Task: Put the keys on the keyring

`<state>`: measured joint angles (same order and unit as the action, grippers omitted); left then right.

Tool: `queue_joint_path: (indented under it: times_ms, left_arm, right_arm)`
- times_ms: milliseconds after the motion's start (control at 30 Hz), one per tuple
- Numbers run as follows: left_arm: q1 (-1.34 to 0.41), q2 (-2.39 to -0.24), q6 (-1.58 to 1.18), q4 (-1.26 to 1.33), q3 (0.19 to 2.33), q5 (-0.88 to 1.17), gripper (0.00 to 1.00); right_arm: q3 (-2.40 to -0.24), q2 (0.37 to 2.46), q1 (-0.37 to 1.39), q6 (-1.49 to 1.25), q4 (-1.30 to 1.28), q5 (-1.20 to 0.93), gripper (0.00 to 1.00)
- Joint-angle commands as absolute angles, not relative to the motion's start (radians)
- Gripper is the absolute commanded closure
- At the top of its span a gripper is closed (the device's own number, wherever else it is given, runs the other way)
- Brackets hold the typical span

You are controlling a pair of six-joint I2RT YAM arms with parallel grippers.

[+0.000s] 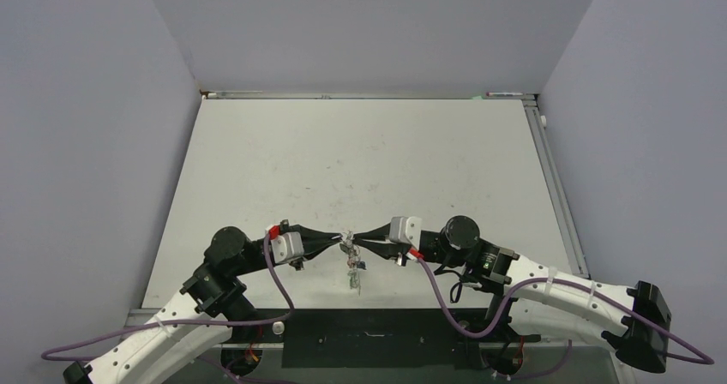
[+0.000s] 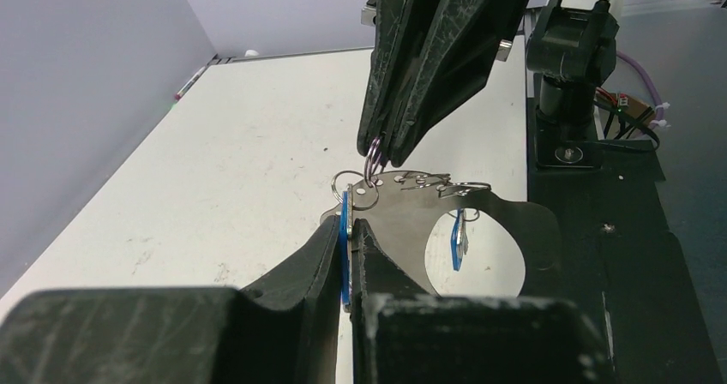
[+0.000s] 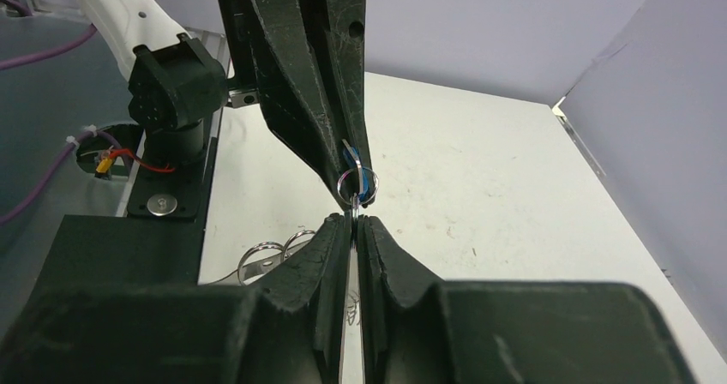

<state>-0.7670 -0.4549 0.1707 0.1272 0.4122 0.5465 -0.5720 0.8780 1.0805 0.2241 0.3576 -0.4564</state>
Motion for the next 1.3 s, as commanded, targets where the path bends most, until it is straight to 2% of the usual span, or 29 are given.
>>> queue_joint_path:
  times_ms: [0,100,133,167,200,233,533,733,900,1100,1267]
  left_arm:
    - [-0.762,-0.441,0.19,0.147,0.457,0.495,1.0]
    - [-0.762,-0.44,0.193,0.145,0.457,0.494,1.0]
    - [-0.762,-0.439,0.193,0.144,0.457,0.494,1.0]
    - [-0.762,-0.439,0.193,0.144,0.458,0.495,1.0]
    - [-0.762,-0.44,0.194,0.144,0.458,0.493,1.0]
    - [-0.762,-0.439,0.194,0.144,0.459,0.493,1.0]
    - [-0.762,-0.441,0.206,0.123,0.468,0.462,1.0]
    - [-0.762,-0.502,0.206,0.046,0.524,0.297,1.0]
    - [-0.748,-0.567,0.152,0.014,0.574,0.189,1.0]
    - [-0.739,-0.678,0.013,-0.124,0.709,0.015,1.0]
    - [-0.739,-0.805,-0.073,-0.263,0.861,-0.045,1.0]
  right_arm:
    - [-0.587,0.881,1.075,0.199,0.397,-0.45,0.9]
    - [-0.589,0.874,1.075,0.192,0.393,-0.438,0.89]
    - [-0.589,0.871,1.075,0.187,0.391,-0.432,0.85]
    - [-0.59,0.867,1.074,0.182,0.39,-0.423,0.37]
    - [-0.59,0.863,1.074,0.178,0.39,-0.416,0.16]
    - [-0.591,0.861,1.075,0.172,0.389,-0.406,0.14]
    - [-0.587,0.855,1.074,0.167,0.381,-0.39,0.13]
    - [-0.581,0.882,1.078,0.144,0.395,-0.384,0.13]
    - [-0.521,0.877,1.084,0.086,0.485,-0.259,0.13]
    - [-0.484,0.863,1.095,0.036,0.521,-0.131,0.13]
    - [-0.473,0.861,1.108,0.01,0.538,-0.091,0.14]
